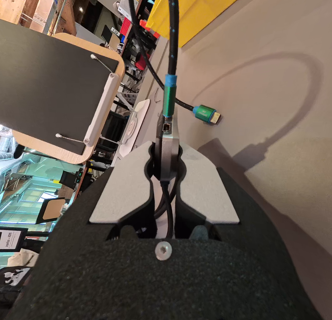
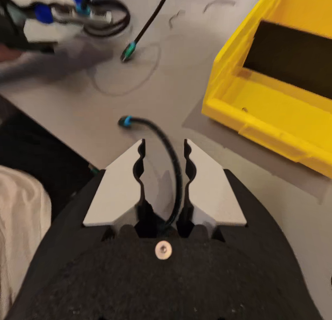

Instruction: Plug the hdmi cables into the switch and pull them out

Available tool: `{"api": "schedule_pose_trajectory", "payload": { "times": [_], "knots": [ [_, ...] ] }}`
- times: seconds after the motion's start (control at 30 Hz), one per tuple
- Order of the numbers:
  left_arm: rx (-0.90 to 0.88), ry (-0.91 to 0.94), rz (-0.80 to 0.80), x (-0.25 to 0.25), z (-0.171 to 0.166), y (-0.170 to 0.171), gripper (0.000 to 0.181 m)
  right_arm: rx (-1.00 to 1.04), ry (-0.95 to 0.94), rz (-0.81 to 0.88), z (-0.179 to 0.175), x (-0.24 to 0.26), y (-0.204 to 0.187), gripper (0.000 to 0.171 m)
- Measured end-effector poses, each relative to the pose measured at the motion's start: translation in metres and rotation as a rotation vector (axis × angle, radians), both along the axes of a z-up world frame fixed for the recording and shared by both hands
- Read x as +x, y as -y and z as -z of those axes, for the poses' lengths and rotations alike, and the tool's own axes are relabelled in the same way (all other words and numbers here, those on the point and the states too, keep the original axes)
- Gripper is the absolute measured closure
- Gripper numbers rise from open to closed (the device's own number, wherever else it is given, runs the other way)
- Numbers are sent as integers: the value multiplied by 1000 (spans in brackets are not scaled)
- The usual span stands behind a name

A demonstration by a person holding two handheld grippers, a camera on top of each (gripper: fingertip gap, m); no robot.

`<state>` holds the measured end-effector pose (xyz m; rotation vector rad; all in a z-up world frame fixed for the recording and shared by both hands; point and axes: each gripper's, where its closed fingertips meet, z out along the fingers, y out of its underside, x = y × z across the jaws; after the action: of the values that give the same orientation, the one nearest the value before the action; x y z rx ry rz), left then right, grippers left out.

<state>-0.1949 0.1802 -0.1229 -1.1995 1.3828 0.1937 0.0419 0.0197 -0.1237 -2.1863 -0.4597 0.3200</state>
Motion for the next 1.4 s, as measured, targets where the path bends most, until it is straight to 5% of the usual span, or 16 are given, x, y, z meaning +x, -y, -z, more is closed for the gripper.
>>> {"api": "schedule_pose_trajectory", "payload": {
  "times": [0.1,0.17,0.37,0.8,1.07,1.2,1.4],
  "knots": [
    [8,-24,0,2,2,1,160,-33,150,-28,19,9,14,130],
    [9,-28,1,3,3,1,160,-16,342,15,27,28,13,163],
    [15,-26,8,6,0,4,160,31,429,9,14,35,11,165],
    [37,-46,4,2,0,7,160,499,520,-72,-164,-12,30,165],
    [34,-41,1,2,-1,6,160,679,644,80,-271,52,-16,166],
    [34,-40,3,1,-1,6,160,660,615,108,-273,102,-64,165],
    [34,-47,6,2,0,6,160,456,527,60,-189,166,-125,165]
  ]
}}
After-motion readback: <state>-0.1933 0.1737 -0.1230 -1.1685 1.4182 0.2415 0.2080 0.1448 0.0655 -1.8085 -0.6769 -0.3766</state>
